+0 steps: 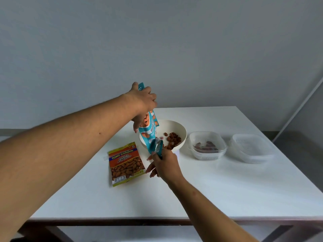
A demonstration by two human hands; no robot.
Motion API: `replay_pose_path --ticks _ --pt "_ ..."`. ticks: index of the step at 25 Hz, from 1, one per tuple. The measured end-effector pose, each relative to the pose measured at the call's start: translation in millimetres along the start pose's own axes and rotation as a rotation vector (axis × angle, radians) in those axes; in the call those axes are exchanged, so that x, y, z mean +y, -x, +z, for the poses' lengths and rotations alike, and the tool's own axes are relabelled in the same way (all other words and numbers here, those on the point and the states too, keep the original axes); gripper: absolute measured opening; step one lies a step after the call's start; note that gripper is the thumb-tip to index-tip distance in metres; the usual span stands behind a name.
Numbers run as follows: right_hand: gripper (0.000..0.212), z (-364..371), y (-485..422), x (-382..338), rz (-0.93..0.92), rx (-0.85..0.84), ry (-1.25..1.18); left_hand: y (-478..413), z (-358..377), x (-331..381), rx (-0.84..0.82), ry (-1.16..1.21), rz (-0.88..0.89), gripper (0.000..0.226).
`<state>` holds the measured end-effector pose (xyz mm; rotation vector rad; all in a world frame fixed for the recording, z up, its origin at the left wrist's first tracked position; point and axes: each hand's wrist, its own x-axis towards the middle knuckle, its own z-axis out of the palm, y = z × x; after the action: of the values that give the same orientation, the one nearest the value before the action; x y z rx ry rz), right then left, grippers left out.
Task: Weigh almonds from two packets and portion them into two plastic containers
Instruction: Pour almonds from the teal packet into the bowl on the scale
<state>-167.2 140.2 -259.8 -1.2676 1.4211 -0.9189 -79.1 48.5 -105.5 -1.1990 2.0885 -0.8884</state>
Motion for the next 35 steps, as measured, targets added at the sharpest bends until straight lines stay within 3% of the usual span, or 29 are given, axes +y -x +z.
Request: replay_pose_path --ticks 7,12,14,16,18,23,26,29,32,35 --pt "0.028 -18 5 0 -0.044 0.051 -0.119 21 29 -9 0.078 0.244 -0.101 0.098" --pt "0.032 -36 5 -5 -0.16 0.332 -0.266 41 59 -9 0.111 0.618 -0.253 0.102" --pt "0.047 -43 5 -14 -0.176 0.34 -0.395 48 69 0 0.131 0.724 -0.302 0.105" --pt "0.076 -43 2 -22 -0.182 0.274 -0.474 53 74 15 0.141 0.852 -0.368 0.107" --pt "0.085 -36 2 -26 -0.192 0.208 -0.493 60 72 36 0.147 1.005 -0.446 0.109" --pt "0.018 -31 6 -31 -0.272 0.329 -0.545 83 68 80 0.15 1.252 -0.527 0.107" --pt "0.01 -38 9 -29 -0.303 0.266 -0.528 90 73 75 0.126 1.64 -0.529 0.099" --pt "0.025 -37 14 -26 -0.255 0.183 -0.458 97 79 71 0.225 2.113 -0.485 0.061" --pt "0.052 -40 16 -27 -0.238 0.114 -0.468 106 74 77 0.221 2.279 -0.474 0.03" --pt "0.047 -48 17 -28 -0.178 -0.017 -0.677 111 68 85 0.161 2.417 -0.428 0.021"
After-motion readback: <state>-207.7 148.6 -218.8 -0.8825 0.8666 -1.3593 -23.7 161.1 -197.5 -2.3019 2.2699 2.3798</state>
